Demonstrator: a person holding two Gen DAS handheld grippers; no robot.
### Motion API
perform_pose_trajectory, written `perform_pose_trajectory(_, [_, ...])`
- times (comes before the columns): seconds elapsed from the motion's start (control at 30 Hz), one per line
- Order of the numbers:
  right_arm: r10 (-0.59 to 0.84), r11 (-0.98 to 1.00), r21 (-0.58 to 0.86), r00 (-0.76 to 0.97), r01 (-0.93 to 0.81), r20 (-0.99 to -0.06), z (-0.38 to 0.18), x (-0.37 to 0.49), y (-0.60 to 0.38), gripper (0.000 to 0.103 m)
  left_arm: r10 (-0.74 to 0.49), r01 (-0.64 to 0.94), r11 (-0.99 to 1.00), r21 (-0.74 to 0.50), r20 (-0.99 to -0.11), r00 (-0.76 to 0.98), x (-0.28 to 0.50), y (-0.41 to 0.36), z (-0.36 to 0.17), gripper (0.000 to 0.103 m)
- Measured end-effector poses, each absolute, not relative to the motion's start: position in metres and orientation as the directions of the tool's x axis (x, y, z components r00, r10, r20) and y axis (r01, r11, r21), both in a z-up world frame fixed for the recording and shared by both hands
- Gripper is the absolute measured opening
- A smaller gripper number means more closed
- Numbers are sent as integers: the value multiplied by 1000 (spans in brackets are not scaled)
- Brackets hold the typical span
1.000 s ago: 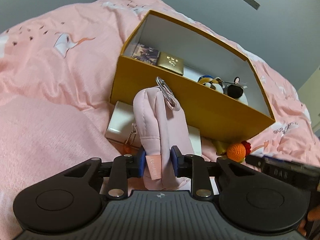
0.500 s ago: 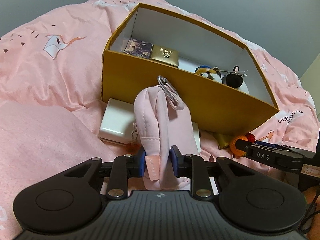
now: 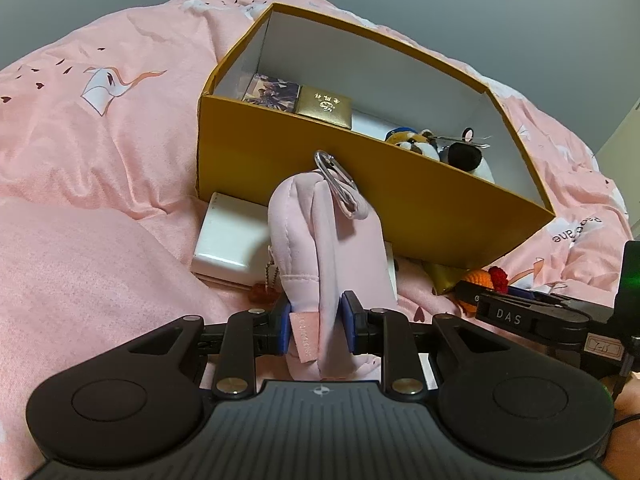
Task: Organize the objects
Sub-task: 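Lift the pink pouch with the left tool while the right tool carries the crocheted toy over the box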
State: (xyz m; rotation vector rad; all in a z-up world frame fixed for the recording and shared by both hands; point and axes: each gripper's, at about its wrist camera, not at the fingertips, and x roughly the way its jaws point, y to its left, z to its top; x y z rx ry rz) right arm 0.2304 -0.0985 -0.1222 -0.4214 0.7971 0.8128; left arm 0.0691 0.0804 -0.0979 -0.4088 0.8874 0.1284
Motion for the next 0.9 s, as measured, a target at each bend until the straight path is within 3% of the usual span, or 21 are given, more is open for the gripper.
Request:
perform_pose_trajectory(0.6, [644, 498, -21, 386, -867, -661, -42, 179, -131, 51, -142, -104, 948, -301, -692, 708, 52, 61, -48, 22])
perform_pose_trajectory(0.9, [717, 392, -40, 332, -919, -614, 8, 178, -116, 51, -212, -53, 928, -369, -641, 737, 73, 84, -6, 22])
